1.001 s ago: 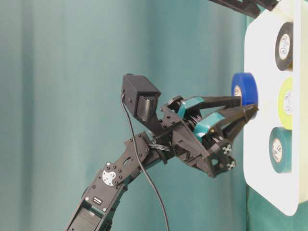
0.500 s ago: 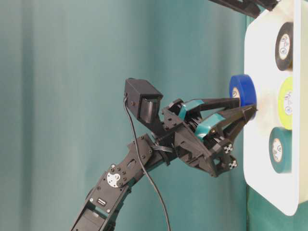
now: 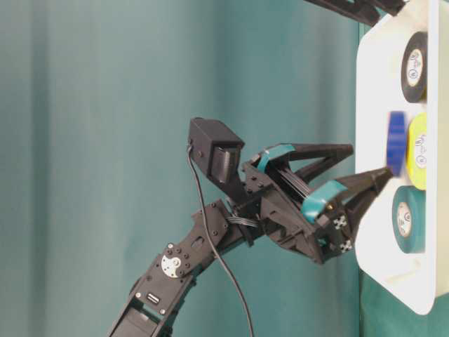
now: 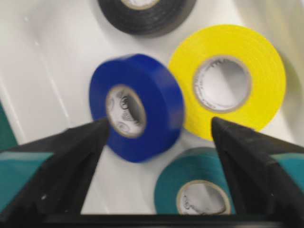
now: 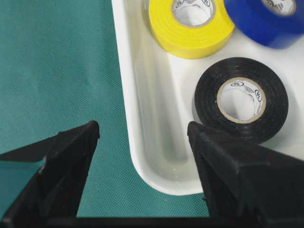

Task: Put the tape alternately from left to right into the white case.
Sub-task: 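Carry the blue tape into the white tray and release it, then move the left gripper back over the red tape roll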

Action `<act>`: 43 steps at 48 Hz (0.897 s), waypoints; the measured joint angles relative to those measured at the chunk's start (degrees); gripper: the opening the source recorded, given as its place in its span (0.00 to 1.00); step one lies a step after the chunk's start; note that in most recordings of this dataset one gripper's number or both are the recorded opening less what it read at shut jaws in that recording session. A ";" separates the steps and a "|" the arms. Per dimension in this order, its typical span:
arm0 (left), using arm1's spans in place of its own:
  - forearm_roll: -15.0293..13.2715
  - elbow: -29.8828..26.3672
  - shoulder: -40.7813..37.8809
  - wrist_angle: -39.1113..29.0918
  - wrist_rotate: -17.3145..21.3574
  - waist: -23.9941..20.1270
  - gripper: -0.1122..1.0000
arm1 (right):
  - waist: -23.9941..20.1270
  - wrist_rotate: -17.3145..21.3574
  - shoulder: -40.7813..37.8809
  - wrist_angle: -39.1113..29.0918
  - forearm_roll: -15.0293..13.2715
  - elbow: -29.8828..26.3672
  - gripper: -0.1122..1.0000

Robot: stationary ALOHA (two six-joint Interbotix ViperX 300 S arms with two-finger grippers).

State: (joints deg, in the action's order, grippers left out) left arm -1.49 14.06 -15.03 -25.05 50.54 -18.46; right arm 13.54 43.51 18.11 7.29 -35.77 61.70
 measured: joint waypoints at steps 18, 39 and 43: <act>0.00 4.13 3.96 5.01 -0.70 0.00 0.74 | 0.00 0.18 0.00 0.00 -0.09 0.00 0.84; 0.00 21.18 16.79 19.69 -15.64 2.37 0.74 | 0.00 0.18 0.09 0.00 0.00 0.00 0.84; 0.00 23.64 19.25 22.06 -19.16 3.69 0.74 | 0.00 0.00 0.09 0.00 -0.09 0.00 0.84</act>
State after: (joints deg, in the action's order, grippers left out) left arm -1.49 37.71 4.22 -2.99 31.38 -14.77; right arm 13.54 43.51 18.19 7.29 -35.86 61.70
